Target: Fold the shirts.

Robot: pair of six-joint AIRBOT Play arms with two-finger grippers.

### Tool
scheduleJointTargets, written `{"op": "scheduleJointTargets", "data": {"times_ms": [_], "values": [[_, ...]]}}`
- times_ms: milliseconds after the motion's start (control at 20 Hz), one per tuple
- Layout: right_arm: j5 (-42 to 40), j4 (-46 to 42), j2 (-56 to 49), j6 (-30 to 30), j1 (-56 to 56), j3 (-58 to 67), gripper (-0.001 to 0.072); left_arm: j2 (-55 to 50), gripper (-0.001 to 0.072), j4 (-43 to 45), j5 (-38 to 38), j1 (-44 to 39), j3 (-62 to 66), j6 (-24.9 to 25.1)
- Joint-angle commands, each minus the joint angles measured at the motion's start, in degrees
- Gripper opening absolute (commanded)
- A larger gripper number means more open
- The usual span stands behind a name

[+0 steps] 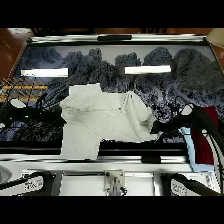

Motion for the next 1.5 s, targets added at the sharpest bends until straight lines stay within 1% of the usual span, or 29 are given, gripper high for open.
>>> {"op": "scheduleJointTargets", "data": {"times_ms": [0,50,100,200,250,350,450,550,650,700,750,850,950,1050,1100,1200,1300,1400,1450], "values": [[-0.2,1.1,-3.5,0.4,2.1,-0.2,0.0276,0.2,0.0035,0.0,-2.6,0.0,3.0,-0.3],[0.0,1.6,-2.9,1.7,2.0,0.5,0.0102,0.4,0.0034,0.1,-3.6,0.0,4.7,-0.3],[-0.1,1.4,-0.9,1.5,2.2,2.0,0.0084,1.1,0.0032,0.4,-4.0,0.0,7.1,-0.3],[-0.8,-0.5,6.0,0.2,2.4,8.1,0.0072,4.7,0.0031,0.5,-4.0,0.0,14.5,-0.2],[-1.1,-1.7,10.2,-1.9,2.4,12.5,0.0072,7.4,0.0031,0.5,-4.0,0.0,20.1,0.3],[-2.8,-4.8,19.8,-8.0,2.4,24.9,0.0071,13.3,0.0032,0.5,-3.2,0.0,33.8,0.7],[-7.8,-5.9,28.5,-11.3,2.4,37.6,0.0071,19.5,0.0033,0.5,1.1,0.0,49.2,0.7],[-15.0,-5.9,35.7,-10.8,2.4,47.7,0.0071,25.4,0.0034,0.5,9.4,0.0,62.0,0.5],[-21.8,-5.8,41.9,-8.0,2.4,54.4,0.0071,31.1,0.0034,0.5,17.8,0.0,69.3,0.5],[-22.6,-5.8,44.1,-6.8,2.4,56.3,0.0071,34.0,0.0034,0.5,20.8,0.0,70.3,-0.4],[-22.0,-5.9,45.9,-5.5,2.4,57.7,0.0071,36.6,0.0034,0.6,22.0,0.0,70.3,-2.0],[-19.9,-6.1,48.1,-2.6,2.4,57.9,0.0071,39.8,0.0034,0.7,20.4,0.0,69.9,-5.5],[-15.2,-7.0,47.9,-2.3,2.4,57.9,0.0071,40.9,0.0034,1.5,16.7,0.0,69.2,-6.2],[-9.2,-10.1,46.3,-2.3,2.4,57.9,0.0071,40.3,0.0034,6.4,10.1,0.0,69.1,-6.2],[-5.7,-12.2,45.0,-2.3,2.4,57.9,0.0071,40.0,0.0034,10.2,7.1,0.0,68.3,-6.1],[0.8,-15.6,41.0,-2.3,2.4,57.9,0.0071,39.5,0.0034,18.0,2.8,0.0,64.5,-5.0],[7.9,-16.7,35.1,-2.6,2.4,57.8,0.0071,38.1,0.0034,24.7,-0.3,0.0,59.3,-5.1],[15.1,-16.3,27.7,-2.2,2.4,56.3,0.0072,36.0,0.0034,27.5,-2.2,0.0,51.8,-4.2],[16.4,-15.4,24.3,-1.4,2.4,54.2,0.0071,34.5,0.0034,27.6,-1.6,0.0,46.6,-3.1]]}}
